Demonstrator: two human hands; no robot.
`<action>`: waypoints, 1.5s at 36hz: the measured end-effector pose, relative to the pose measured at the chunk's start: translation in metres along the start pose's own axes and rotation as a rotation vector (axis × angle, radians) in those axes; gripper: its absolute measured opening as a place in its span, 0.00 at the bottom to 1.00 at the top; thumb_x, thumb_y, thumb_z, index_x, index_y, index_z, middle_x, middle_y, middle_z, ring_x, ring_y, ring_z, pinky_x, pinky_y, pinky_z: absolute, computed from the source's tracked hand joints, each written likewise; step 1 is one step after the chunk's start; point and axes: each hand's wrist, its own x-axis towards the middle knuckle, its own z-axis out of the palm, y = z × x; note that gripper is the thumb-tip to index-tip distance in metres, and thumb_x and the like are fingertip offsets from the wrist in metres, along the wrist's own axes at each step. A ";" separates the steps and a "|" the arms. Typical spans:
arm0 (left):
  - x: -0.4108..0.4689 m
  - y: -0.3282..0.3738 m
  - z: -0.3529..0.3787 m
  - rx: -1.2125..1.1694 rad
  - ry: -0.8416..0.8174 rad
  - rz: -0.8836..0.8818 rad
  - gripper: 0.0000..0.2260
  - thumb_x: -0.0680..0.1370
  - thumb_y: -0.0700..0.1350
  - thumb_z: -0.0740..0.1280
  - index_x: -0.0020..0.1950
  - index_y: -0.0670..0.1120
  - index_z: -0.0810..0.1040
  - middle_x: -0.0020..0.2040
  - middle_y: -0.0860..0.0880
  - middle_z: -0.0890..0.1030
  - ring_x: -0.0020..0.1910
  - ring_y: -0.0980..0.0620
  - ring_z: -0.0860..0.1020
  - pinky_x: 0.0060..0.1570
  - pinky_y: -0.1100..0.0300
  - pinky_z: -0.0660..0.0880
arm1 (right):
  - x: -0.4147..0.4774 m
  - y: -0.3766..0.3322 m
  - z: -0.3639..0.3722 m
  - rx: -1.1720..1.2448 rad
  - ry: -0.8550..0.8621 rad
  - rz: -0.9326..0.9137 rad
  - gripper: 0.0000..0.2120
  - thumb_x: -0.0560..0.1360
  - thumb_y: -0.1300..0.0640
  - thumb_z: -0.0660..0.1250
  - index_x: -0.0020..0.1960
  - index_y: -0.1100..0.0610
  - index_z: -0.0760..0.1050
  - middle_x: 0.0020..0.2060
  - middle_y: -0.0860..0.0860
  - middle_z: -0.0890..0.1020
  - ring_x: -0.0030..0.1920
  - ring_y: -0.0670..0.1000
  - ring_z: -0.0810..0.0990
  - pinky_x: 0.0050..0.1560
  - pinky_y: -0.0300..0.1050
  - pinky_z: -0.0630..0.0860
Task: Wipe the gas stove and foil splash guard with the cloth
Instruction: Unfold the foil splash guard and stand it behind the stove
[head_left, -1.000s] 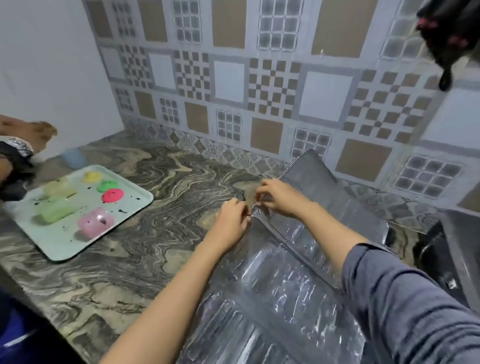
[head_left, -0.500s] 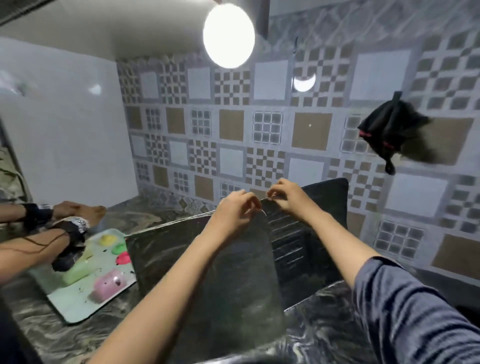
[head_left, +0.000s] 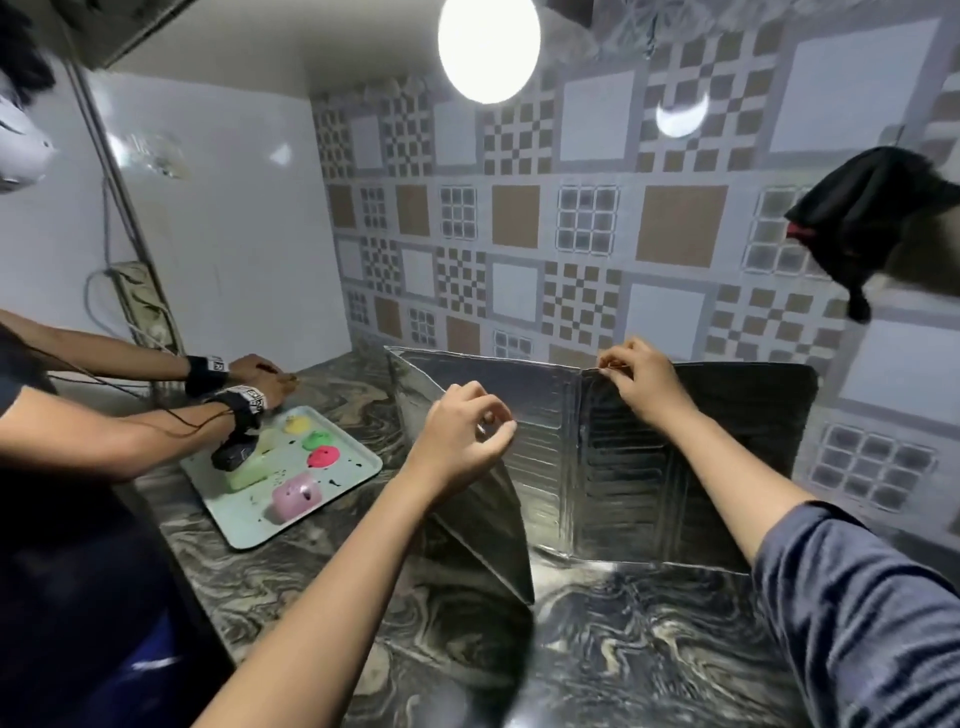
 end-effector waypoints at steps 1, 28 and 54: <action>0.000 -0.001 0.000 0.001 0.013 -0.034 0.15 0.70 0.56 0.62 0.42 0.48 0.82 0.40 0.52 0.75 0.43 0.54 0.71 0.51 0.53 0.72 | 0.000 0.001 0.001 0.003 -0.002 0.003 0.06 0.76 0.61 0.63 0.49 0.59 0.78 0.44 0.52 0.71 0.48 0.52 0.71 0.57 0.49 0.69; 0.051 -0.063 -0.006 -0.520 -0.211 -0.533 0.33 0.72 0.36 0.64 0.76 0.43 0.57 0.75 0.46 0.62 0.73 0.46 0.64 0.72 0.47 0.61 | 0.022 0.000 0.024 -0.124 -0.044 0.088 0.17 0.77 0.58 0.62 0.65 0.53 0.71 0.62 0.54 0.75 0.63 0.56 0.73 0.66 0.56 0.68; 0.058 -0.079 0.008 -0.761 -0.152 -0.485 0.30 0.73 0.28 0.62 0.74 0.41 0.61 0.72 0.45 0.67 0.70 0.48 0.67 0.70 0.56 0.64 | 0.064 0.023 0.031 -0.037 0.102 0.092 0.19 0.71 0.73 0.62 0.57 0.57 0.79 0.56 0.55 0.81 0.60 0.55 0.76 0.66 0.50 0.69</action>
